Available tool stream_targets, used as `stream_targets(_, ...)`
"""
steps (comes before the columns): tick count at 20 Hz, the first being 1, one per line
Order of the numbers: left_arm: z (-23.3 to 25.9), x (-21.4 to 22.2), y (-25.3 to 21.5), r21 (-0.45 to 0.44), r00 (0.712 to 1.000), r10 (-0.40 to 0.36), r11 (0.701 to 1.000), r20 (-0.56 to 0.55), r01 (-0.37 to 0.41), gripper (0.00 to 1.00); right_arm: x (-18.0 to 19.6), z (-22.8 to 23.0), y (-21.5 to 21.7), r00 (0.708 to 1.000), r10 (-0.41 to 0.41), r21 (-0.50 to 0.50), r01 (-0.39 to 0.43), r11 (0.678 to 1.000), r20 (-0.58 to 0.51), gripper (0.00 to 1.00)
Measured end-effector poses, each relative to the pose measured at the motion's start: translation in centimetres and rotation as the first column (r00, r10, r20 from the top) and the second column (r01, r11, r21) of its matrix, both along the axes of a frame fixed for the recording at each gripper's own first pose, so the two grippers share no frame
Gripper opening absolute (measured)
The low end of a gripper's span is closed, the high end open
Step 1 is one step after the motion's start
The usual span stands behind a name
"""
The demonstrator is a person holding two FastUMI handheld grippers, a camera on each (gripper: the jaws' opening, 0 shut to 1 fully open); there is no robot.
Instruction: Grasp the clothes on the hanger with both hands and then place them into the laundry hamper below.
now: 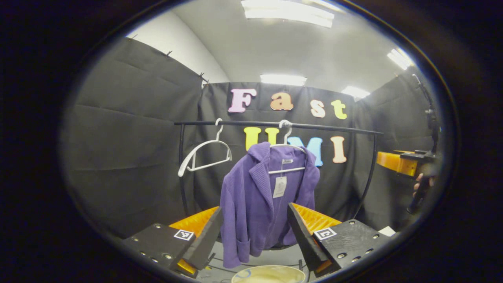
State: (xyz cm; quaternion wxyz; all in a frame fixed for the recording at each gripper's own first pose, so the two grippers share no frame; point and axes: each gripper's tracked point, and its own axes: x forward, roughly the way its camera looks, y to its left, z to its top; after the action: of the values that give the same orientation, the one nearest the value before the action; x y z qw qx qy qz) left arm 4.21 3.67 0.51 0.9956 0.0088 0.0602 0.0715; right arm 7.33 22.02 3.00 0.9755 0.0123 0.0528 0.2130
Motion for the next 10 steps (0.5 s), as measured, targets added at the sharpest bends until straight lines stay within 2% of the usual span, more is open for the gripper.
stream_targets(4, 1.8, 2.4, -0.6, 0.026, 1.0, 0.015, 1.0, 0.023, -0.016, 0.99, 2.3, -0.7, 3.0, 0.998, 0.046, 0.036, -0.045, 0.998, -0.041, 0.95)
stream_targets(7, 3.9, 4.5, -1.0, 0.062, 0.995, 0.035, 0.997, 0.095, -0.041, 0.99, 5.4, -1.2, 4.8, 0.997, 0.054, 0.064, -0.051, 0.997, -0.046, 0.95)
stream_targets(10, 3.6, 8.0, -1.4, 0.061, 0.995, 0.05, 0.997, 0.086, -0.056, 0.99, 9.3, -2.7, 6.6, 0.995, 0.06, 0.096, -0.053, 0.994, -0.075, 0.95)
